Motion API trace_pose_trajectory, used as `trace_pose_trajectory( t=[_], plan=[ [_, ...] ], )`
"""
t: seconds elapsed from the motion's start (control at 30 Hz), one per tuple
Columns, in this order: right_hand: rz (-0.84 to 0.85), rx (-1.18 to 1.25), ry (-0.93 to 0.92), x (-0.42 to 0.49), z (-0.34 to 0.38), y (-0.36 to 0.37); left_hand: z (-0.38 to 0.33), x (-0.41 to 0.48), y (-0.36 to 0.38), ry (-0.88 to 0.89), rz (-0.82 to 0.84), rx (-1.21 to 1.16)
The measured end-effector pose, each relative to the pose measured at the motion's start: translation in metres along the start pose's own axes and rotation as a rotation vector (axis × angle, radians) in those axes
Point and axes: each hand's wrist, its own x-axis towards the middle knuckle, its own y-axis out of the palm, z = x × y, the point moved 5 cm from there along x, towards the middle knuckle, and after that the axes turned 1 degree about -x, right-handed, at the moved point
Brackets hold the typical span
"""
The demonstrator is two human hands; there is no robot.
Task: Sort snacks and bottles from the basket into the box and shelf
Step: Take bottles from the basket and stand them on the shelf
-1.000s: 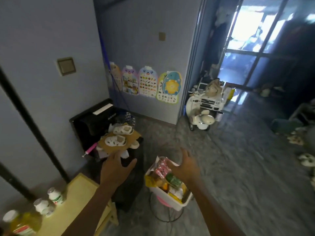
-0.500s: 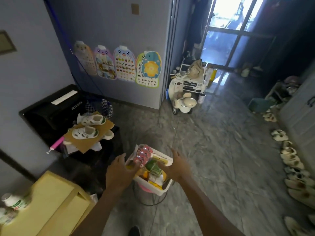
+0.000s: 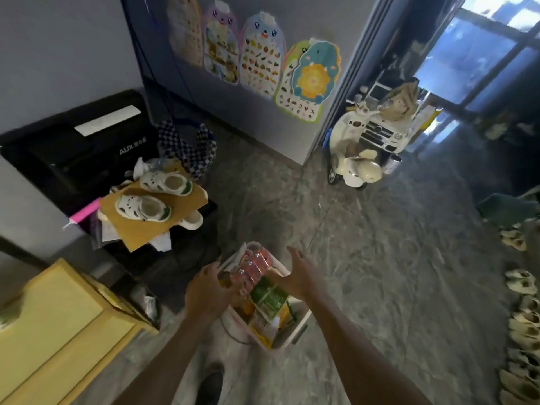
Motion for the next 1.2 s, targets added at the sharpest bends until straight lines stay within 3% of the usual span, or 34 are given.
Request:
trace_pose_trajectory(
  t=[0.37, 0.5, 0.67, 0.83, 0.97, 1.07, 1.2],
  plan=[
    [0.255, -0.001, -0.37, 0.124, -0.018, 0.006, 0.025, 0.041, 0.082, -0.332, -0.219, -0.074],
    [0.322, 0.04, -0.542, 0.18, -0.044, 0.042, 0.018, 0.047, 0.132, -0.481, -0.218, -0.123],
    [0.413, 0.004, -0.629, 0.251, -0.074, 0.122, 0.035, 0.079, 0.199, -0.602, -0.213, -0.226],
    [0.414, 0.087, -0.763, 0.293, -0.076, 0.192, 0.071, 0.114, 0.247, -0.588, -0.266, -0.212],
    [0.228, 0.099, -0.828, 0.308, -0.076, 0.228, 0.074, 0.125, 0.27, -0.529, -0.326, -0.242],
    [0.204, -0.01, -0.76, 0.313, -0.087, 0.251, 0.075, 0.123, 0.283, -0.497, -0.389, -0.337],
    [0.202, 0.021, -0.705, 0.31, -0.095, 0.259, 0.08, 0.118, 0.289, -0.47, -0.461, -0.462]
  ],
)
